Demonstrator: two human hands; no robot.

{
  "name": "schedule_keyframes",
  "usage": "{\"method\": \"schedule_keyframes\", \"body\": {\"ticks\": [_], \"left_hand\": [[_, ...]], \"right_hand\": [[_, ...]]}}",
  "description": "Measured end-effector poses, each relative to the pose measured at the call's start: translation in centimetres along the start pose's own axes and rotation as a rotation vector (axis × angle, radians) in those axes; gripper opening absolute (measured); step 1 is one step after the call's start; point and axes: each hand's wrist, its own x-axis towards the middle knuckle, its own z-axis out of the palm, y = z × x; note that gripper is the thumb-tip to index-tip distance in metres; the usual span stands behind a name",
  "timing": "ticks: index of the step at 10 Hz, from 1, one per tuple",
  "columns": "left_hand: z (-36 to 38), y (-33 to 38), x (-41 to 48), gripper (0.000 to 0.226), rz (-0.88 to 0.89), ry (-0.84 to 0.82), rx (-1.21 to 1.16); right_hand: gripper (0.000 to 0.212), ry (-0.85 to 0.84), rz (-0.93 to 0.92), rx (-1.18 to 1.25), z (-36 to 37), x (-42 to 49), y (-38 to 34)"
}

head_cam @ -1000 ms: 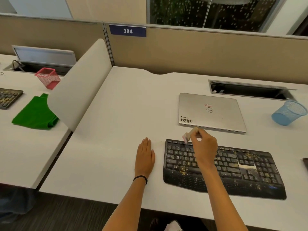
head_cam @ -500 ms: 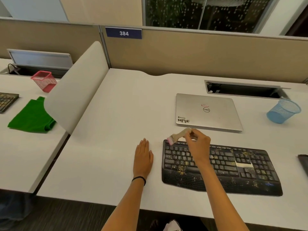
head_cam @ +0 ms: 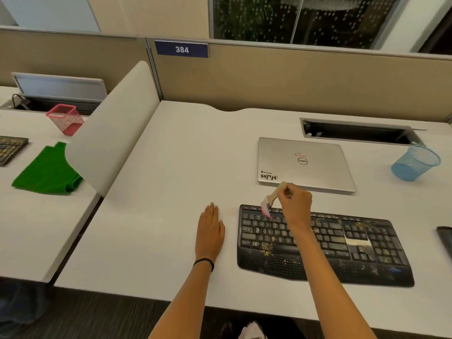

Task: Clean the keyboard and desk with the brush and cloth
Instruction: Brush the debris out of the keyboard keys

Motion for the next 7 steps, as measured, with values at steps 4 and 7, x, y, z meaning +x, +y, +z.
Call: {"method": "schedule_keyframes", "body": {"ticks": [4, 7], "left_hand": [[0.0, 0.1, 0.0, 0.051, 0.003, 0.011, 0.006], [0.0, 0.1, 0.0, 0.051, -0.005, 0.013, 0.018]], "right_hand": [[0.015, -0.015, -0.005, 0.002, -0.2, 0.0, 0.3], [0.011, -0.036, -0.013, 0.026, 1.1, -1.0, -0.9]]}}
